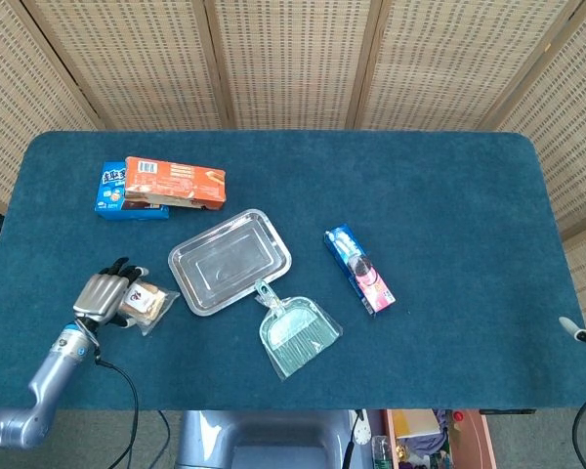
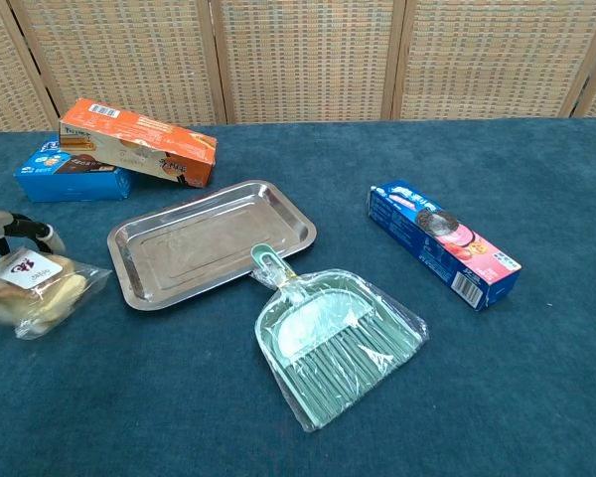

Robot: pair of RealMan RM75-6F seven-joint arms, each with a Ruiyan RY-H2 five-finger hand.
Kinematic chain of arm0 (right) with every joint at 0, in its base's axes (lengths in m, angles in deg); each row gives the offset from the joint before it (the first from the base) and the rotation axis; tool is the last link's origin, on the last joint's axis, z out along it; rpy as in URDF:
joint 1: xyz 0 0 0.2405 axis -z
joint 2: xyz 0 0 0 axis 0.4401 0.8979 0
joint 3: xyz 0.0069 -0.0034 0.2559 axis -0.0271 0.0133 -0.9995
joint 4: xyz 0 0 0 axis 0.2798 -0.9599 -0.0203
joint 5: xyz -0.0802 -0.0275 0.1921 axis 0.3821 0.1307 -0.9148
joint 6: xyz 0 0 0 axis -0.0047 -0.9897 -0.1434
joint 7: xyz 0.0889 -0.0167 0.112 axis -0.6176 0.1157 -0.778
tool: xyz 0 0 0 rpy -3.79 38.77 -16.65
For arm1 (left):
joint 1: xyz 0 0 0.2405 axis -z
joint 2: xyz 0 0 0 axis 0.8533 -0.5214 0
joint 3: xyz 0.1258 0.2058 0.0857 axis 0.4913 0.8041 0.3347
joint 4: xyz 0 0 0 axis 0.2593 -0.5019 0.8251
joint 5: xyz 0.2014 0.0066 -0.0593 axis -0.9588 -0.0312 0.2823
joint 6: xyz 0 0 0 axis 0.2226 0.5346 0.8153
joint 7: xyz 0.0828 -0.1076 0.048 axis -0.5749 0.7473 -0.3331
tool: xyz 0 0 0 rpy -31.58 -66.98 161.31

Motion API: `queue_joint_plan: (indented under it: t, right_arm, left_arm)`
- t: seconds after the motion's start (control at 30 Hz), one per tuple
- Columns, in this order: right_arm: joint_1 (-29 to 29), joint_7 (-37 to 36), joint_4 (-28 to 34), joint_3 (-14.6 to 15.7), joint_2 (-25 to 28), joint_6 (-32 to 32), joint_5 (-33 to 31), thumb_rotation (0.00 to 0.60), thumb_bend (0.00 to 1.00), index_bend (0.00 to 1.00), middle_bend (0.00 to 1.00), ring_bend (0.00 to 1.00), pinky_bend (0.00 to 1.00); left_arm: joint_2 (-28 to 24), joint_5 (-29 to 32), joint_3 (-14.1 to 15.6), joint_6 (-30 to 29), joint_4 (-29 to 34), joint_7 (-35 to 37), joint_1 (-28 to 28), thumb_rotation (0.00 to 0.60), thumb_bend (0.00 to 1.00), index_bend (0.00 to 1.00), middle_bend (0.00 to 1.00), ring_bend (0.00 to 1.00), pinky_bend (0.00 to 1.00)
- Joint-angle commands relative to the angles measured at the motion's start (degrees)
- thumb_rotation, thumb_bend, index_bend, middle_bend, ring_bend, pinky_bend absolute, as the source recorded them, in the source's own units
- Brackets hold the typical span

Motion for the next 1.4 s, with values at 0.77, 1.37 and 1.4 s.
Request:
queue_joint_plan:
  t: [0.77, 1.37, 1.4]
  right_arm:
    - [-0.9, -0.9, -0.9, -0.5, 0.1, 2.7, -1.7, 0.600, 0.00, 0.00, 0.00, 0.00, 0.00]
    - [-0.5, -2.3, -1.2, -0.5, 0.6, 2.5, -1.2, 0.600, 0.00, 0.00, 0.00, 0.00, 0.00]
    - [-0.5, -2.3, -1.1, -0.4, 0.6, 2.4, -1.0, 0.600, 0.00, 0.00, 0.00, 0.00, 0.00]
  left_arm:
    - [5.9, 18.0, -10.8, 5.0, 3.6, -11.8, 18.9, 0.600, 0.10, 0.55, 0.48, 0.29, 0.40]
    - [-6.2, 19.0, -10.9, -1.4, 20.6, -10.2, 16.7, 0.600, 0.00, 0.00, 0.00, 0.00, 0.00]
    - [-8.6, 17.3, -10.7, -3.2, 23.0, -9.7, 15.3, 0.600, 0.00, 0.00, 0.00, 0.00, 0.00]
